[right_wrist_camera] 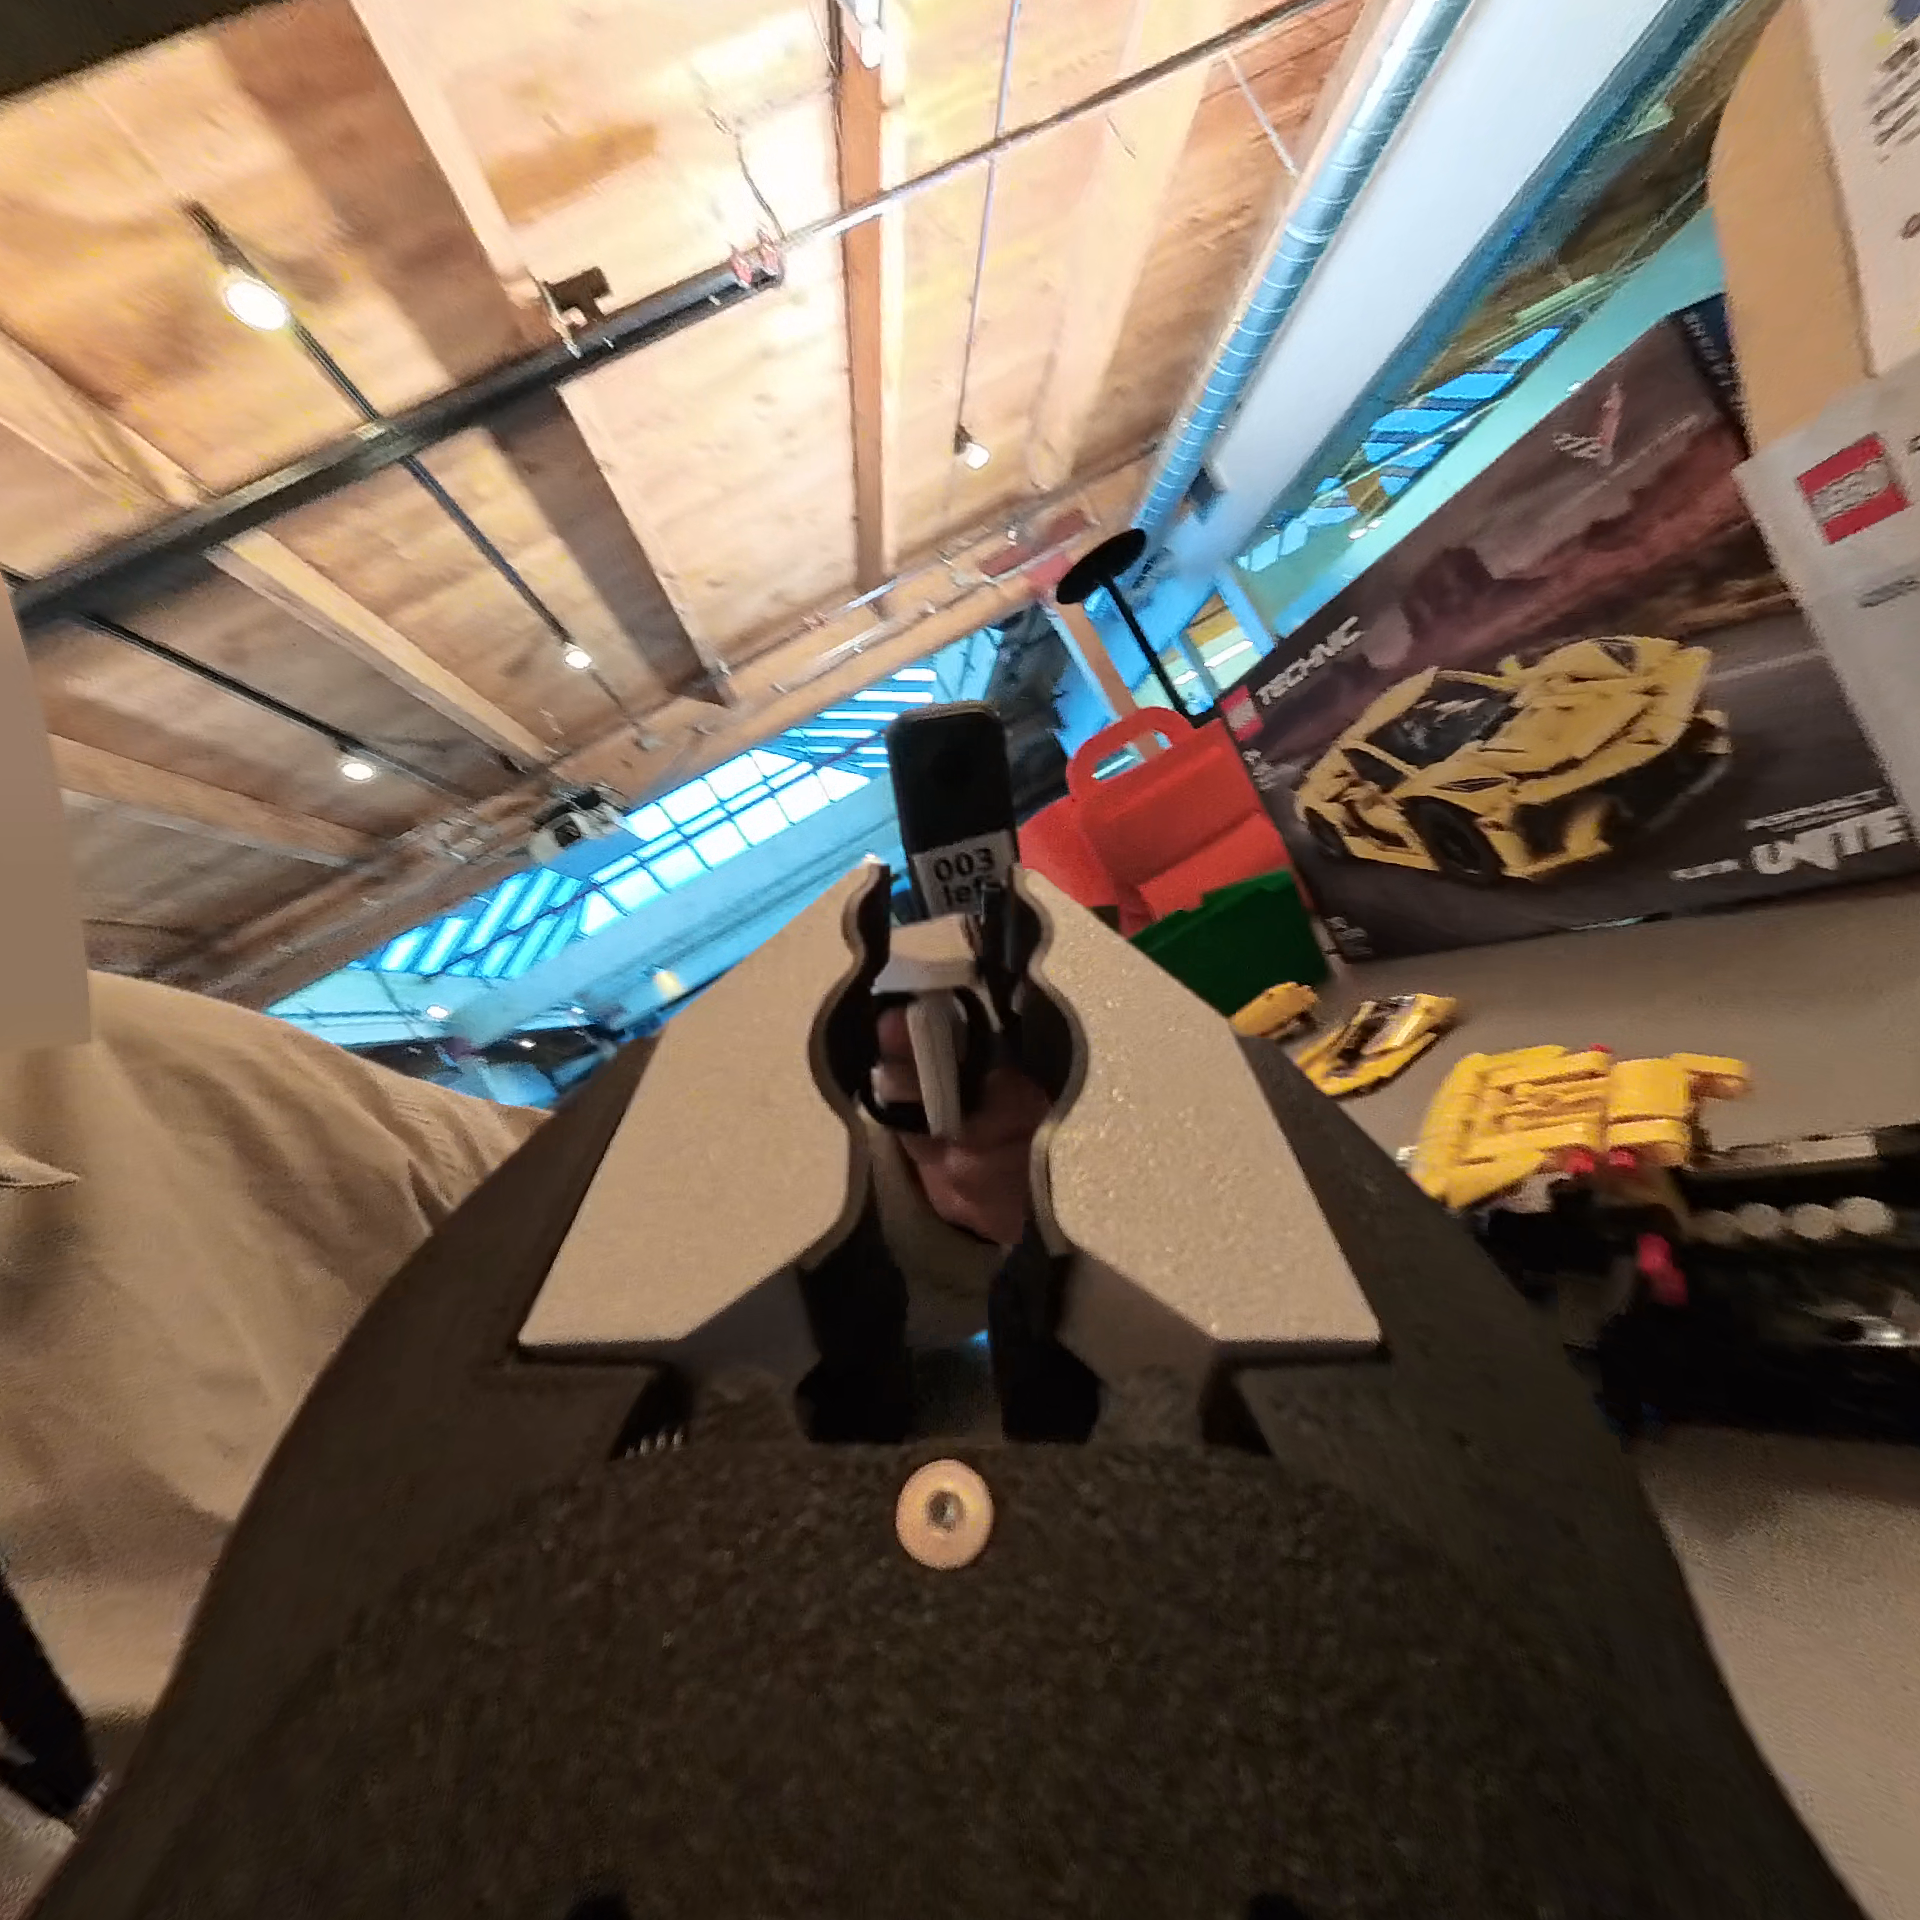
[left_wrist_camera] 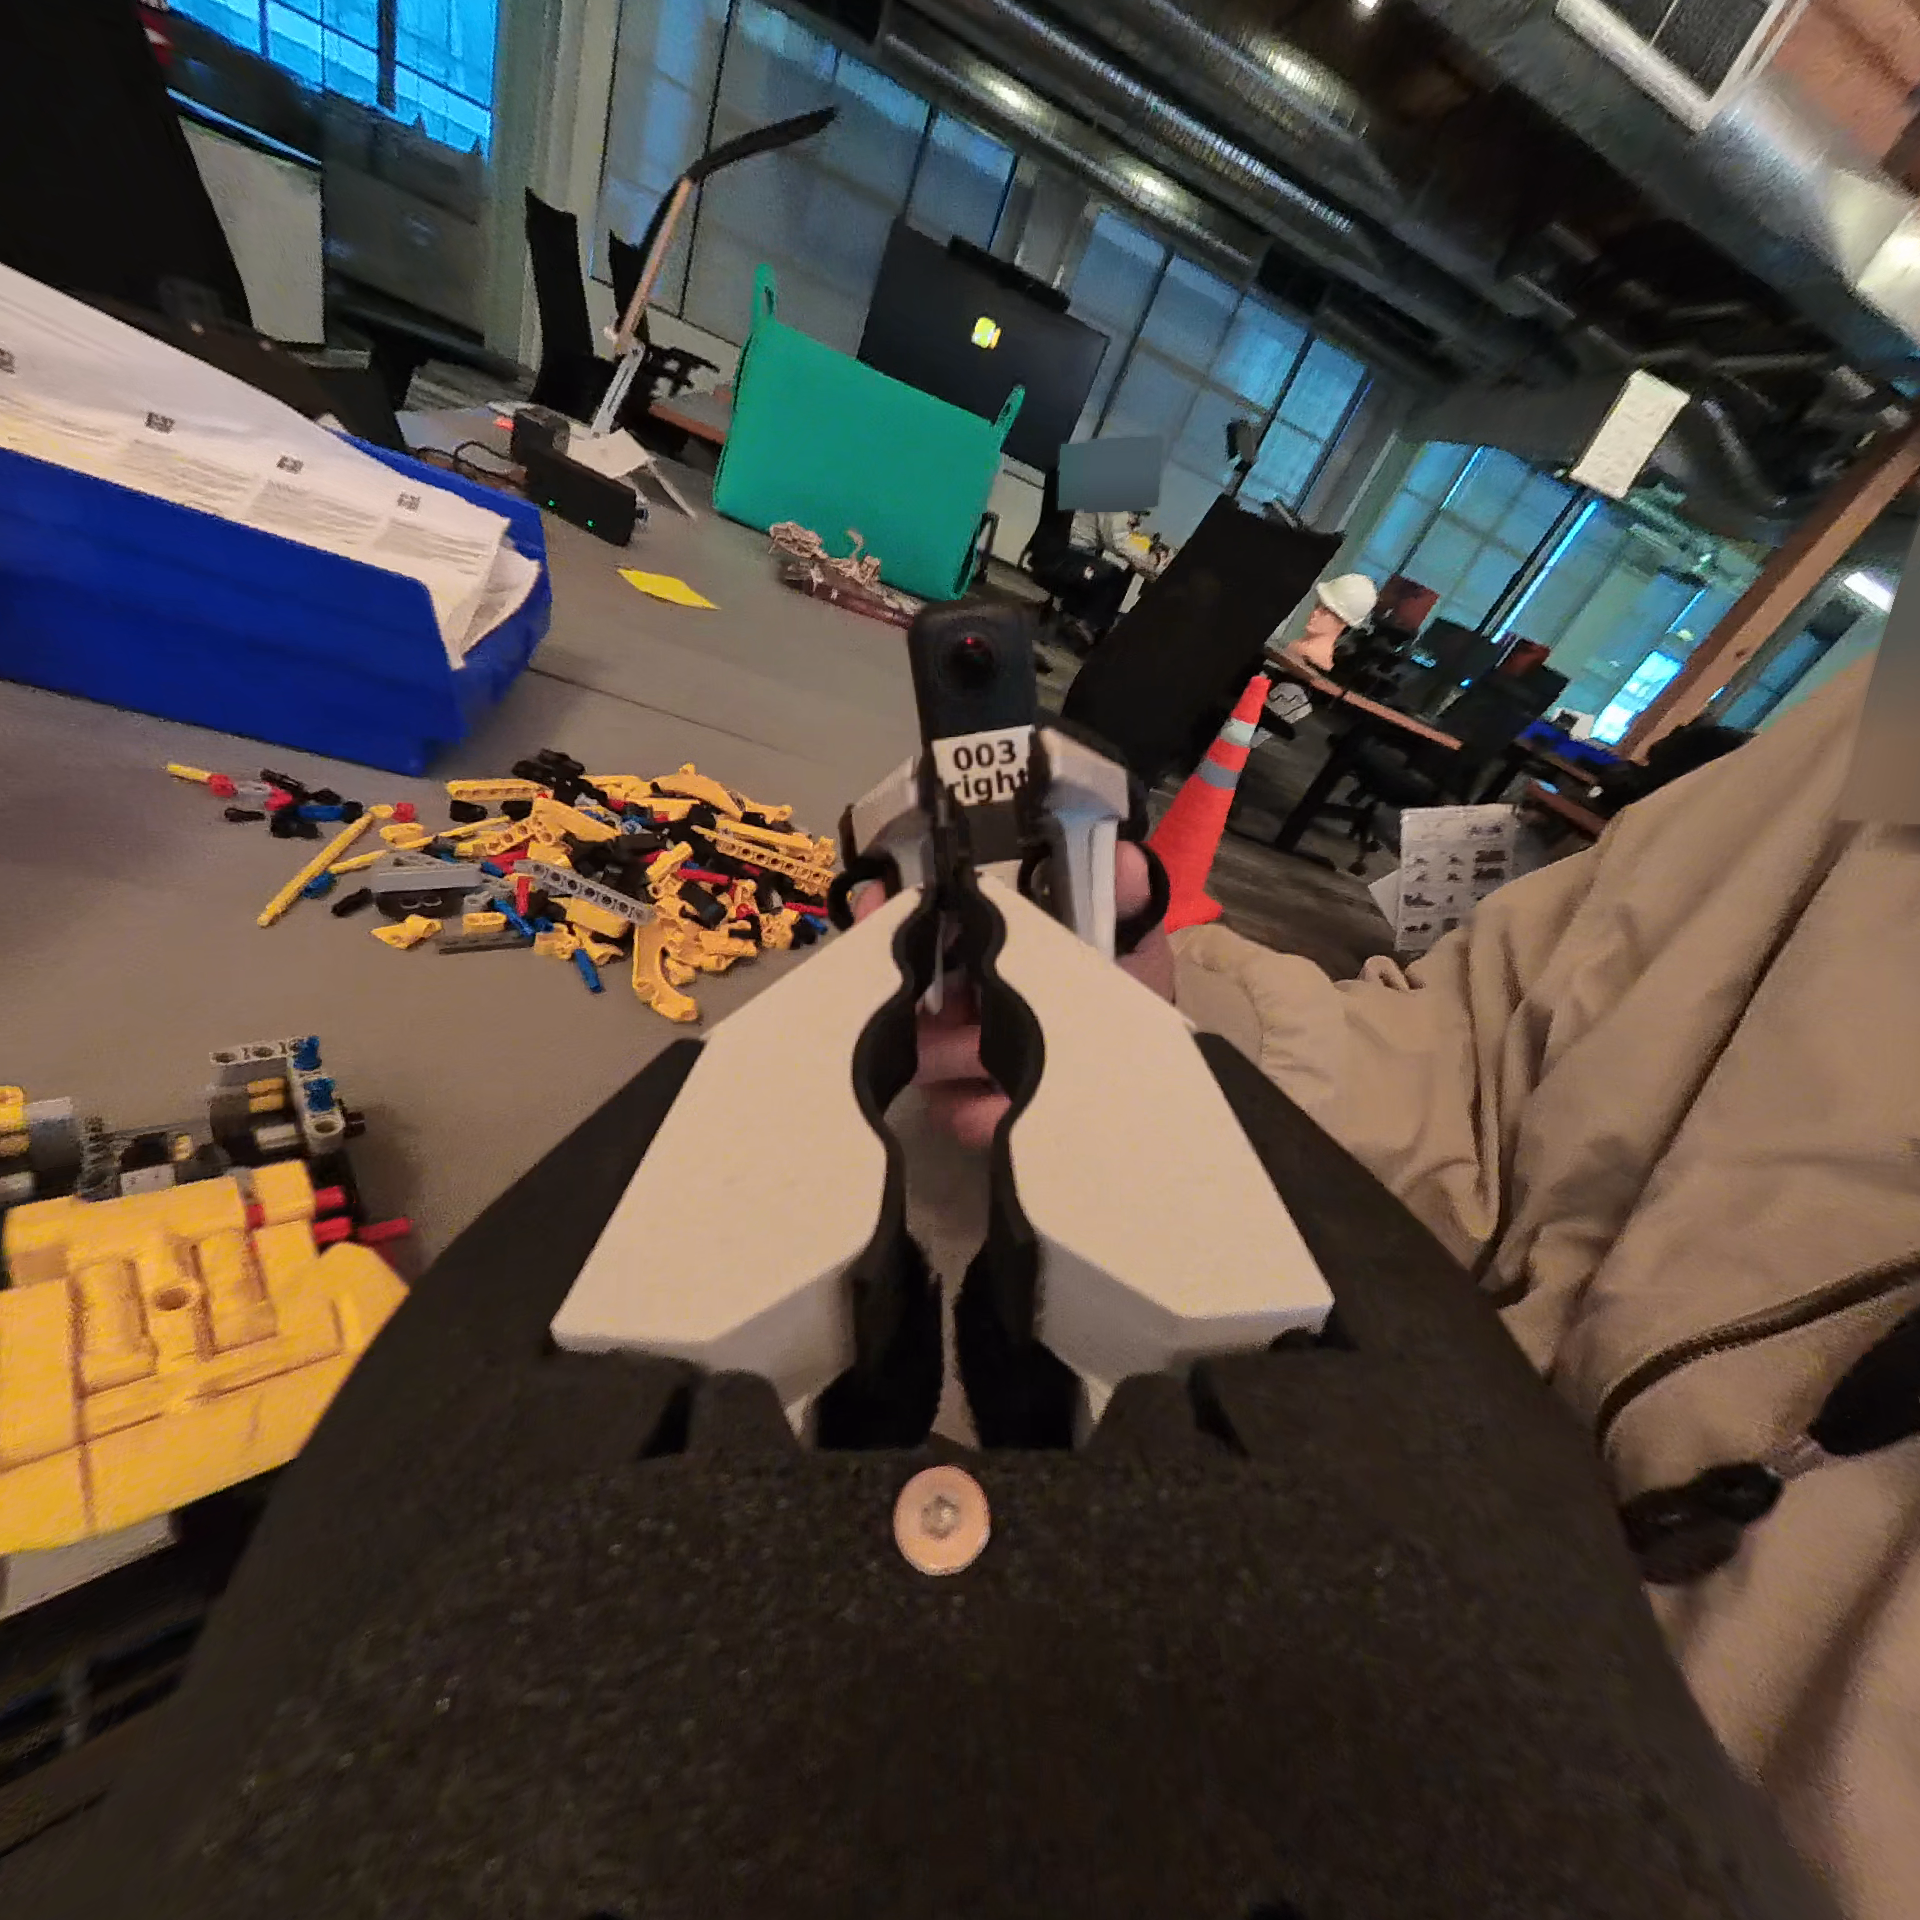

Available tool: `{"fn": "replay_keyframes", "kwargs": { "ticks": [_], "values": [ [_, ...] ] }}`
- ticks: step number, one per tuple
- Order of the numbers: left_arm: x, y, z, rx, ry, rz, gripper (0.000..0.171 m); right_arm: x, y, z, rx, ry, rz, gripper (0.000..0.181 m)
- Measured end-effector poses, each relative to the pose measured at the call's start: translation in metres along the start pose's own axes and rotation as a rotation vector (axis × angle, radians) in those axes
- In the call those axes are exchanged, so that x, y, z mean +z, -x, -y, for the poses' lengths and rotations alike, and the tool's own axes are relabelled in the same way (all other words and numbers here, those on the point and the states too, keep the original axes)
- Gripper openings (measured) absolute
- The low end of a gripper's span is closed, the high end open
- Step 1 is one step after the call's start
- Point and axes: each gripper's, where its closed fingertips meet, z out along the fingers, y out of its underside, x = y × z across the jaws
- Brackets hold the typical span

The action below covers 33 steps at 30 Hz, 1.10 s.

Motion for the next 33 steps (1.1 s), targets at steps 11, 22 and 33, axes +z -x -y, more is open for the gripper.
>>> {"fn": "replay_keyframes", "kwargs": {
  "ticks": [11,22,33],
  "values": [
    [0.010,-0.015,0.010,-0.018,-0.026,0.025,0.003,-0.004,0.008,-0.001,0.021,0.030,0.048,0.003],
    [-0.029,0.076,-0.017,0.257,0.010,0.720,0.025,-0.146,-0.134,0.040,-0.508,0.627,-1.051,0.003],
    [-0.051,0.075,-0.007,0.525,-0.039,1.001,0.000,-0.188,-0.174,0.086,-0.840,0.784,-1.420,0.018]
  ]
}}
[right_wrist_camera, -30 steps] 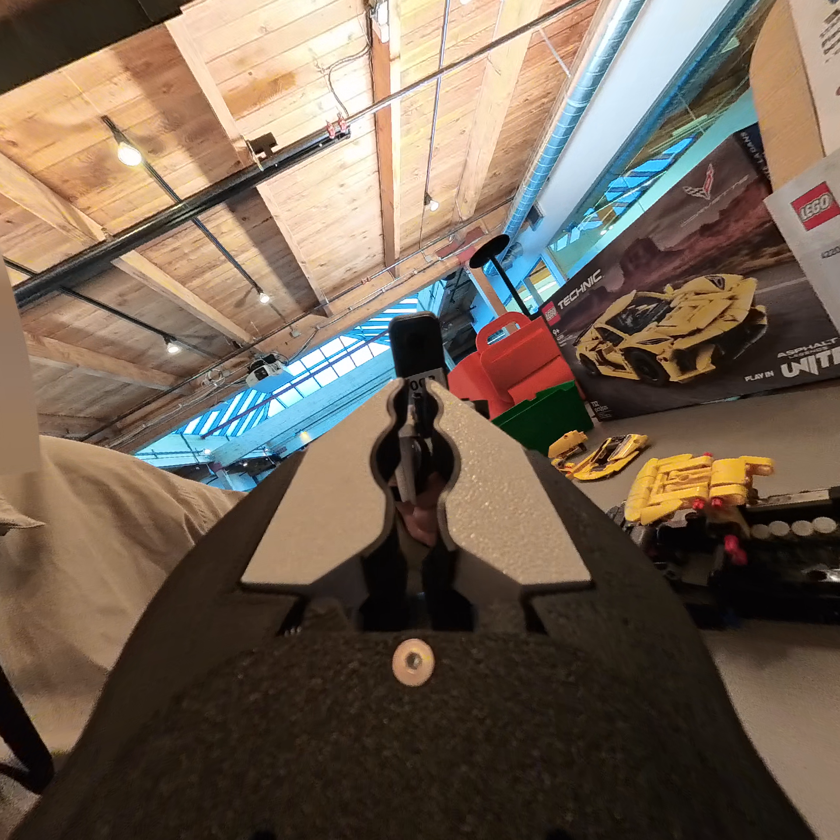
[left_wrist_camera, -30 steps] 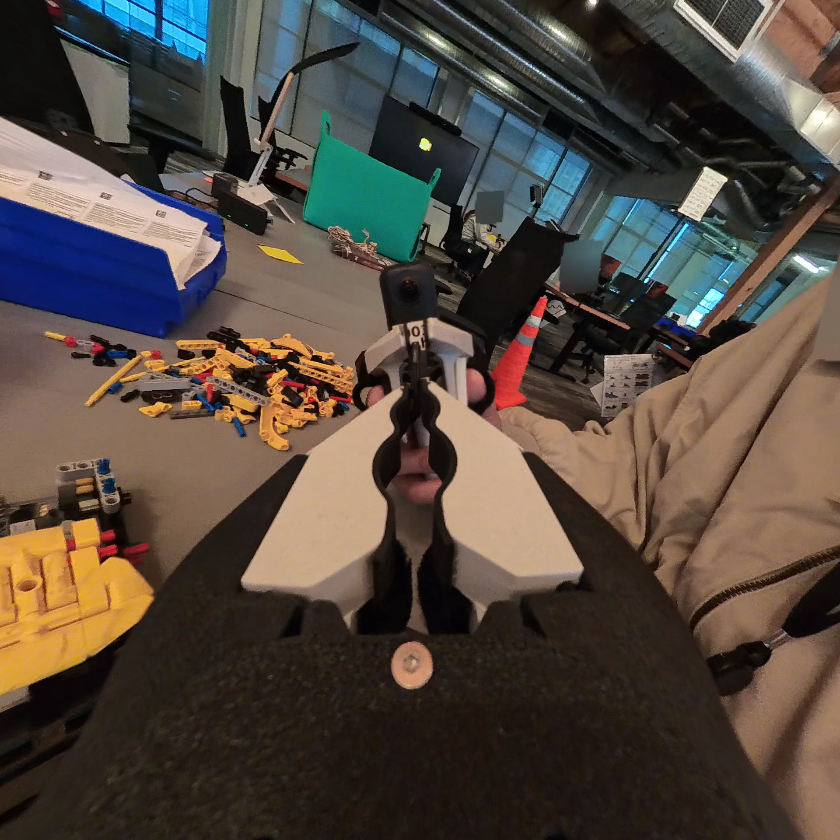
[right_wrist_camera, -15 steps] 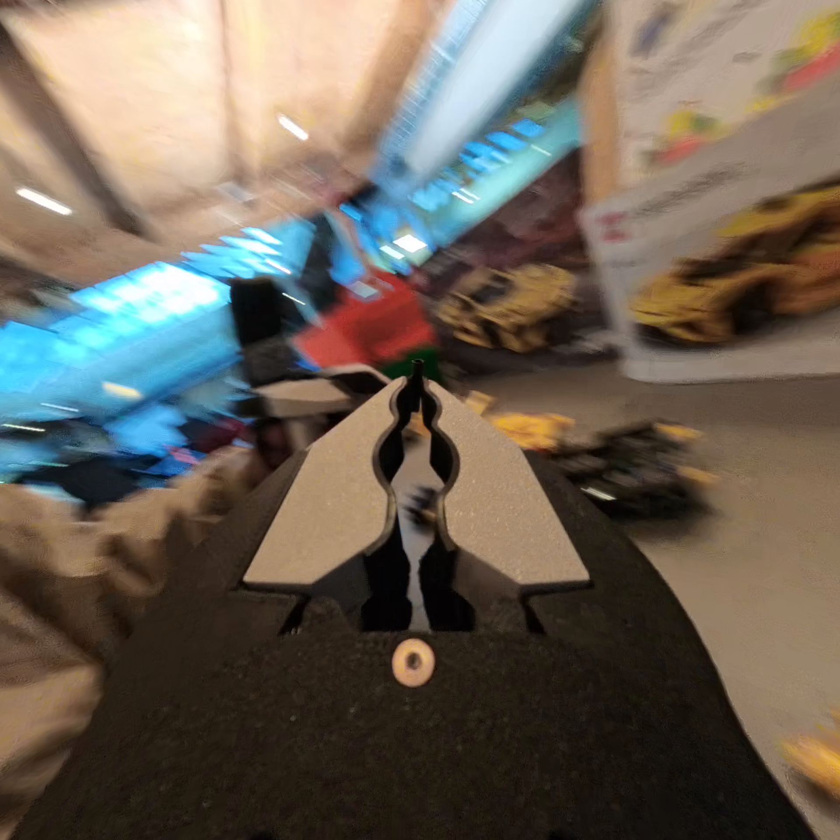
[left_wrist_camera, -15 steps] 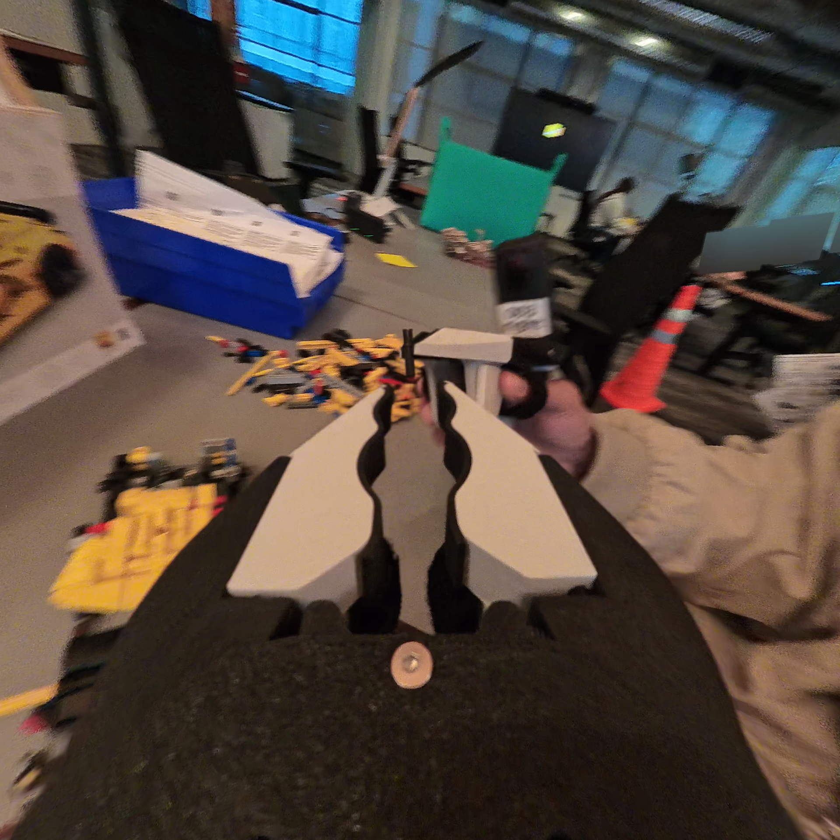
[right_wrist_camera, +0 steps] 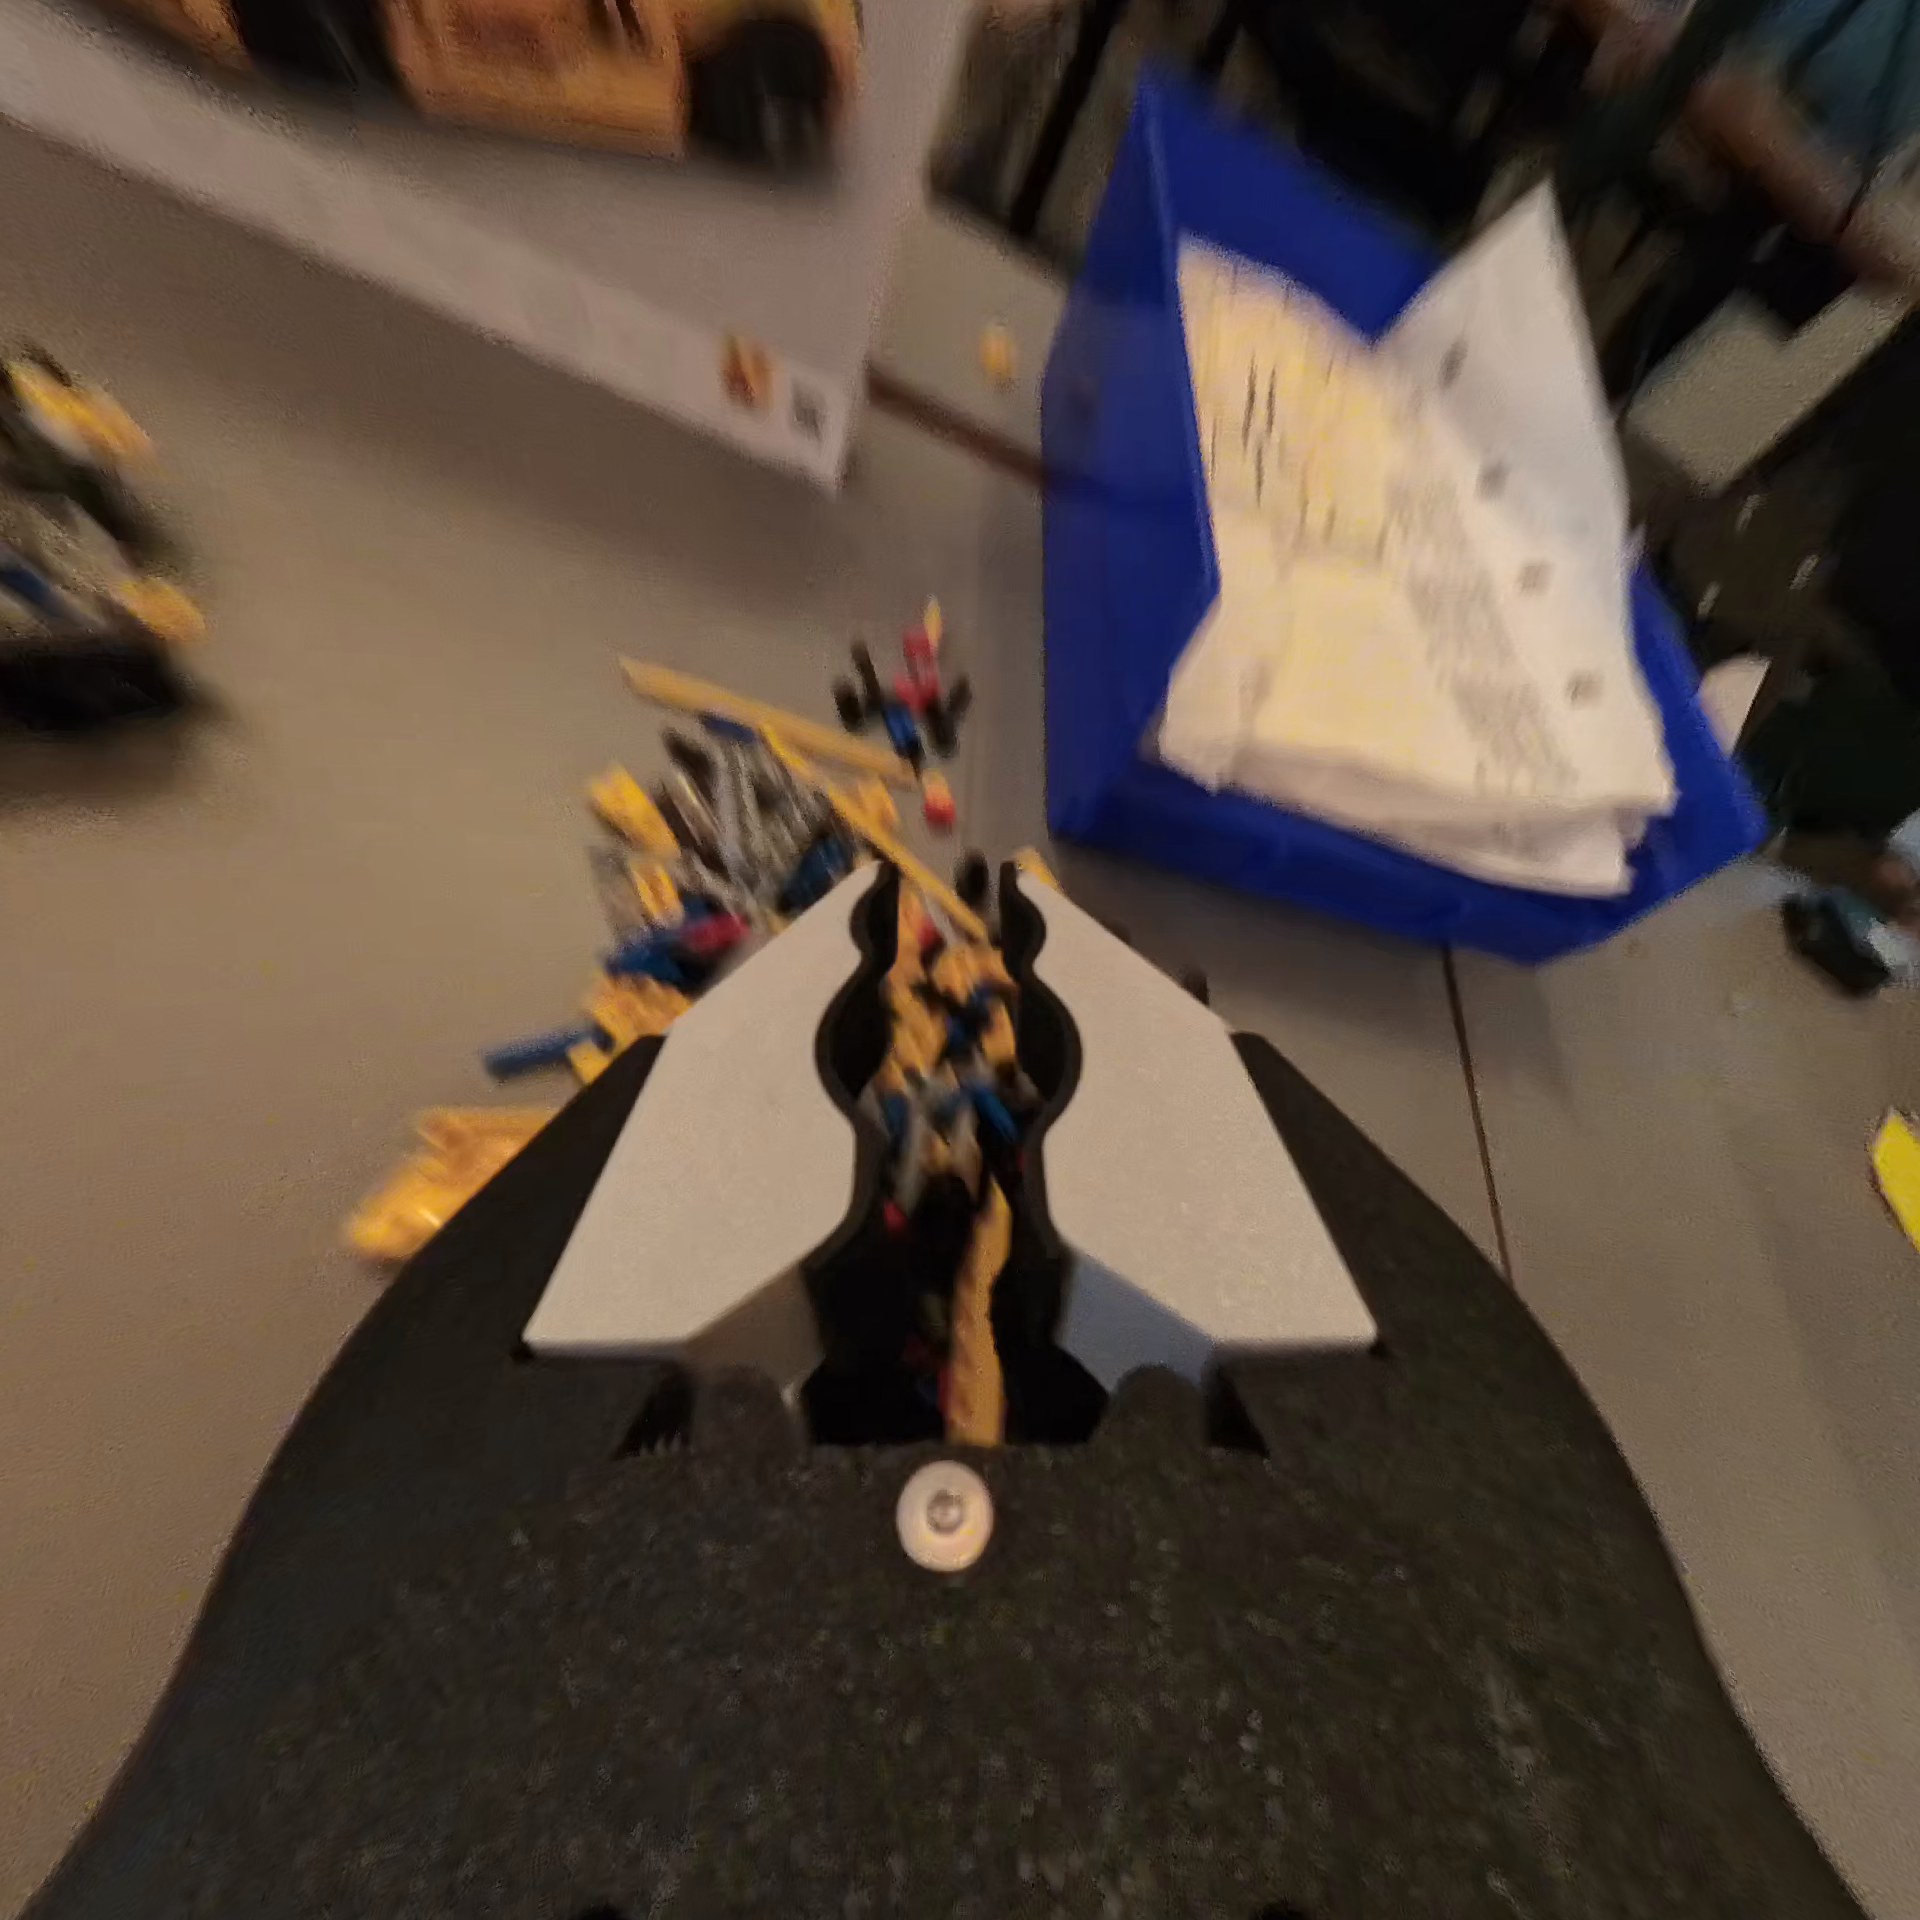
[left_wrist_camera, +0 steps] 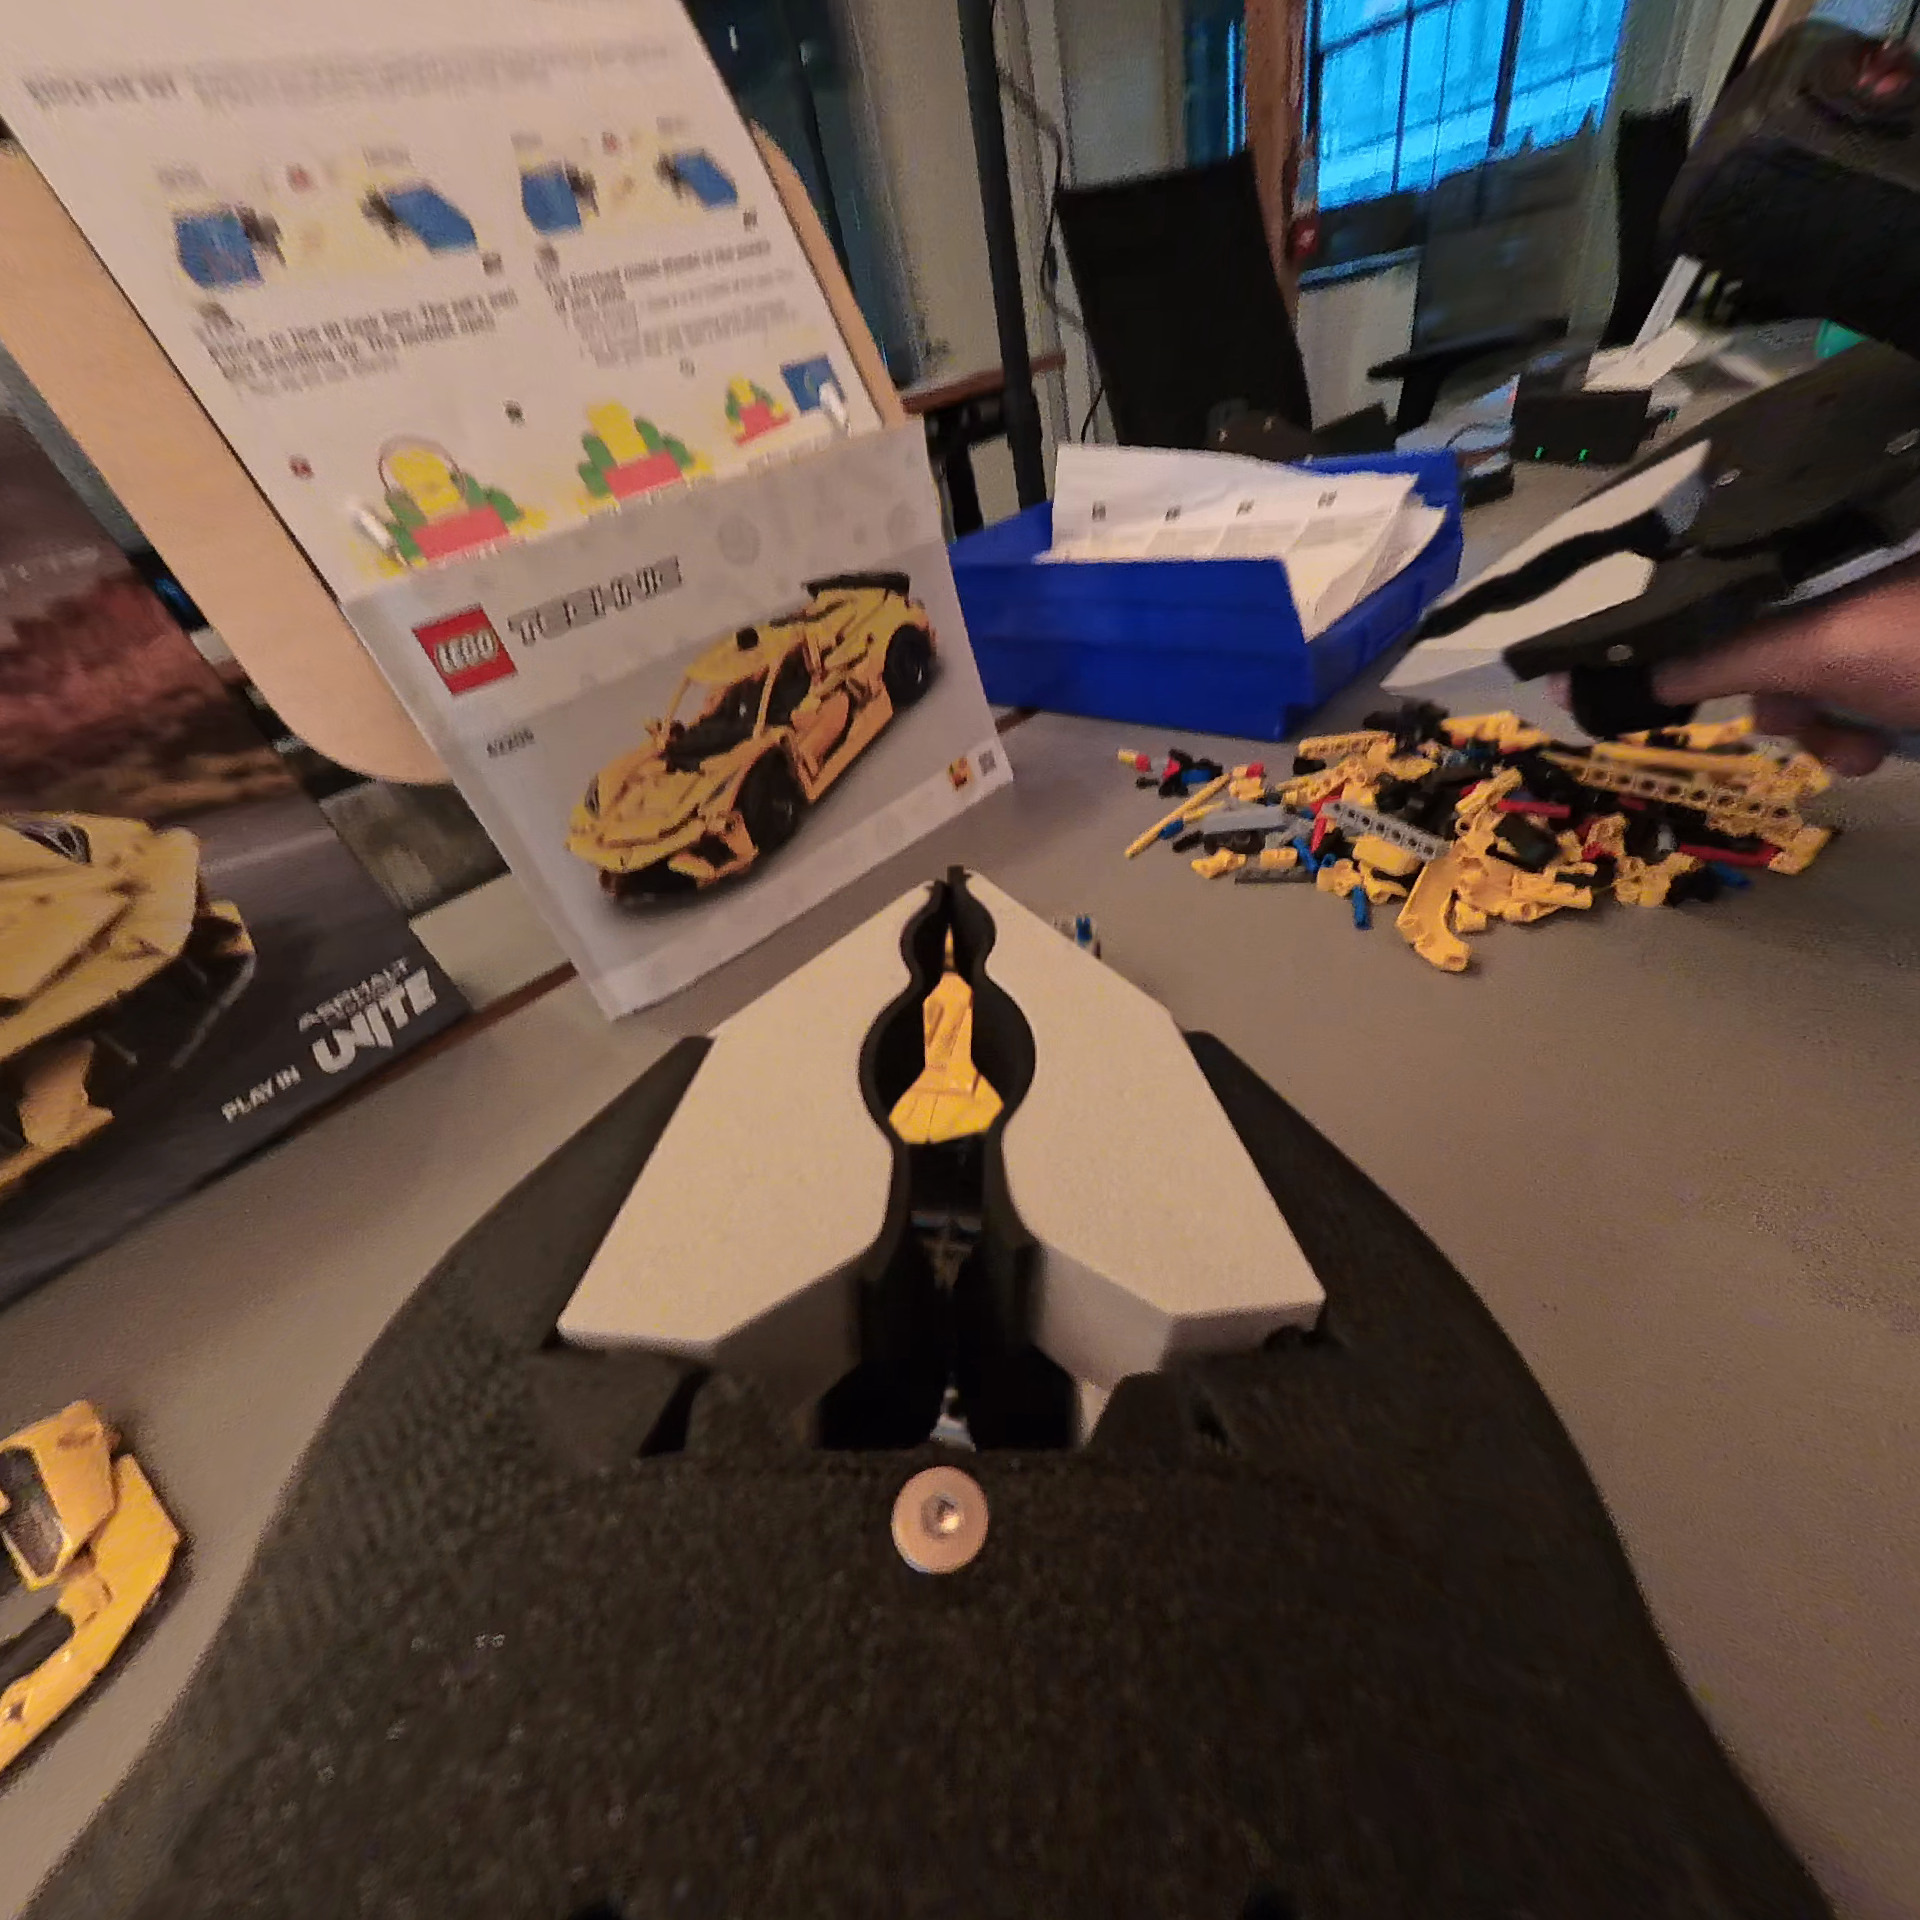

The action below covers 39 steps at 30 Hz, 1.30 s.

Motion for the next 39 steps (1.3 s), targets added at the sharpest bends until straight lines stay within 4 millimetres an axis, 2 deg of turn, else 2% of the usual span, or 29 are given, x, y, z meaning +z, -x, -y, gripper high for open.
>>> {"fn": "replay_keyframes", "kwargs": {
  "ticks": [4,6,7,8,9,12,14,15,18,22,29,33,36,39],
  "values": [
    [-0.011,0.006,0.024,0.035,-0.131,0.052,0.000,-0.040,0.058,0.106,0.047,-0.425,0.137,0.028],
    [-0.021,0.009,0.041,0.067,-0.230,0.075,0.000,-0.072,0.096,0.153,0.058,-0.676,0.284,0.027],
    [-0.025,0.012,0.048,0.083,-0.273,0.093,0.000,-0.090,0.110,0.169,0.050,-0.798,0.323,0.024],
    [-0.029,0.014,0.053,0.095,-0.302,0.110,0.000,-0.105,0.123,0.179,0.045,-0.897,0.354,0.015],
    [-0.032,0.015,0.056,0.103,-0.319,0.120,0.000,-0.116,0.138,0.183,0.035,-0.968,0.397,0.013],
    [-0.032,0.019,0.055,0.106,-0.321,0.136,0.000,-0.115,0.174,0.175,0.058,-0.976,0.517,0.011],
    [-0.029,0.022,0.051,0.098,-0.307,0.143,0.000,-0.108,0.186,0.162,0.088,-0.960,0.521,0.010],
    [-0.028,0.024,0.049,0.090,-0.298,0.146,0.000,-0.111,0.192,0.160,0.055,-0.964,0.515,0.008],
    [-0.024,0.028,0.043,0.051,-0.264,0.138,0.000,-0.117,0.191,0.157,-0.035,-1.000,0.400,0.000],
    [-0.020,0.029,0.037,-0.002,-0.226,0.104,0.000,-0.117,0.193,0.155,-0.102,-1.022,0.389,0.000],
    [-0.017,0.032,0.029,-0.005,-0.184,0.095,0.000,-0.118,0.192,0.156,-0.105,-1.038,0.395,0.000],
    [-0.015,0.041,0.022,-0.019,-0.141,0.111,0.000,-0.118,0.193,0.156,-0.116,-1.030,0.403,0.000],
    [-0.011,0.051,0.012,-0.084,-0.094,0.086,0.000,-0.100,0.180,0.153,-0.066,-0.945,0.389,0.000],
    [0.000,0.060,-0.019,-0.164,0.051,0.012,0.000,-0.057,0.169,0.135,0.075,-0.691,0.490,0.000]
  ]
}}
